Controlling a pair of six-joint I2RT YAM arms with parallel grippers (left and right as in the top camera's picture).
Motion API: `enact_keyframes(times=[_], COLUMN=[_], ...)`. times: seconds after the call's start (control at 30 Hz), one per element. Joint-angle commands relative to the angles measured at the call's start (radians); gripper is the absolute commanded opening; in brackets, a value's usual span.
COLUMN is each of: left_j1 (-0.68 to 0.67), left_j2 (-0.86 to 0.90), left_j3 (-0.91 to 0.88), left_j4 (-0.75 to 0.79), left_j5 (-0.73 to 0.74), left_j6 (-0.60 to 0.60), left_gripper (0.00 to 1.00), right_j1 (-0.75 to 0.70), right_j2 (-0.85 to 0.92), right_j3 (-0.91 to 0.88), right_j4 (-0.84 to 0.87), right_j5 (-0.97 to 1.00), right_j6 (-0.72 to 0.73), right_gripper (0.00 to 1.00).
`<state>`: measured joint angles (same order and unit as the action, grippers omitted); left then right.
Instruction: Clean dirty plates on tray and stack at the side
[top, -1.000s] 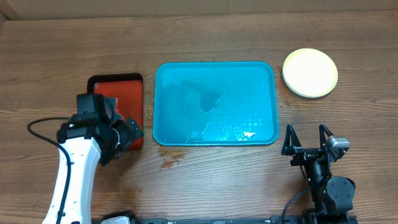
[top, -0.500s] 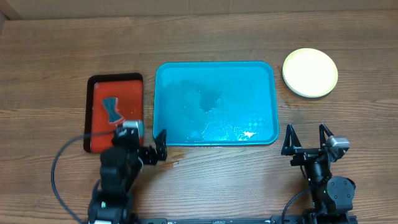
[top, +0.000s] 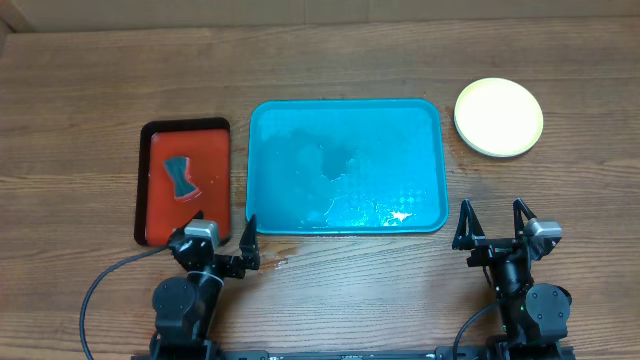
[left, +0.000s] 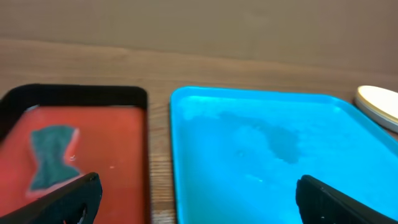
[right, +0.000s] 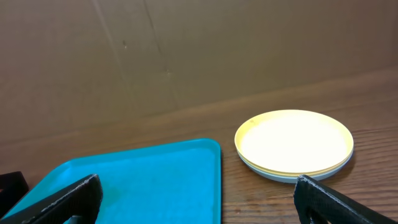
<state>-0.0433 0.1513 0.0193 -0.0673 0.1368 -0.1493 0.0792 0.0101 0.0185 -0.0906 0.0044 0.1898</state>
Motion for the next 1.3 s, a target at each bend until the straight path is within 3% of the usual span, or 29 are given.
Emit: enact_keyframes(times=[0.0, 0.27, 1.27], left_j1=[0.043, 0.076, 0.075], left_j2=[-0.067, -0.149, -0.148], left_j3=[-0.015, -0.015, -0.015], left_j4=[0.001, -0.003, -0.003], left_j5=[-0.010, -0.036, -0.040], left_j6=[0.014, 0.050, 0.090], left_gripper=[1.00, 1.00, 1.00], right_j1=[-0.003, -0.003, -0.003], right_j2=[-0.007, -0.007, -0.007], right_j3=[-0.011, -0.011, -0.011], right_j4=[0.006, 0.006, 0.006], right_j5=[0.002, 0.002, 0.002], right_j6=[-0.003, -0.003, -0.003], right_gripper=[1.00, 1.00, 1.00])
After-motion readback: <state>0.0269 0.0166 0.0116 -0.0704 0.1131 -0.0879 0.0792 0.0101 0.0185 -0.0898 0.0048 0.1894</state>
